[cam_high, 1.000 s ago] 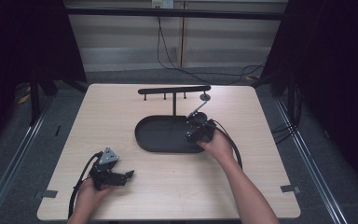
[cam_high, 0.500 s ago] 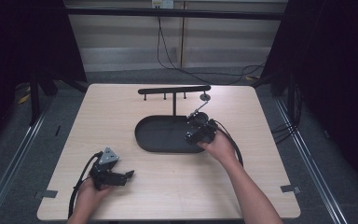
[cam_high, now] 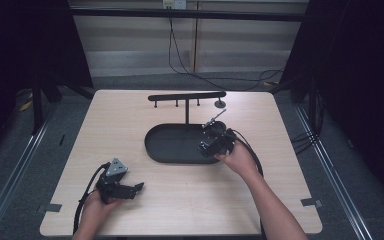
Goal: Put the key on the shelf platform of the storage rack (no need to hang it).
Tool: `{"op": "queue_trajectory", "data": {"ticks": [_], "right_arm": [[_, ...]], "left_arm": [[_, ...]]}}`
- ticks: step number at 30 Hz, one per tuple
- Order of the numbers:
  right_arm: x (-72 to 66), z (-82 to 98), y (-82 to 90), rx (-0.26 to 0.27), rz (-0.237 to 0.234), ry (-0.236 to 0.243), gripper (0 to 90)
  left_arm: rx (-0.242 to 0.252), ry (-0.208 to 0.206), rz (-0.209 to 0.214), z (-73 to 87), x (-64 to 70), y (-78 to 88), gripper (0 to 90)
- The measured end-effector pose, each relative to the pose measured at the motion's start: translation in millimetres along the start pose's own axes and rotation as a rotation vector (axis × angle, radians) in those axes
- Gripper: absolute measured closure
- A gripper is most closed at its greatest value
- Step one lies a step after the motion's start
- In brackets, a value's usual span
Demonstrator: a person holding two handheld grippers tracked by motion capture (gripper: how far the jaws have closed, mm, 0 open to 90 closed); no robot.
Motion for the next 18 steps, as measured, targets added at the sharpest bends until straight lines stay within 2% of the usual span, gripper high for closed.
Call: {"op": "queue_trajectory", "data": {"ticks": [6, 16, 18], "right_arm": [[1.5, 5.8, 6.5, 0.005, 0.008, 0.008, 20.2], [-0.1, 14.3, 18.9, 0.015, -0.005, 0.02, 18.8], [-1.4, 15.9, 20.9, 0.014, 0.005, 0.027, 18.3]], "left_arm": [[0.003, 0.002, 0.002, 0.0, 0.2, -0.2, 15.1], [0.002, 0.001, 0.001, 0.0, 0.0, -0.1, 15.1], [0.002, 0.0, 0.001, 0.0, 0.0, -0.1, 15.1]]}}
Point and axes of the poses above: each handheld gripper's, and its own axes: y roughly backward along the jaws, z roughly out of its underside, x roughly to its right, the point moved 3 cm from there along -y, roughly forward along the jaws, and after that the axes turned 5 degrees about -z, right-handed, at the moved point
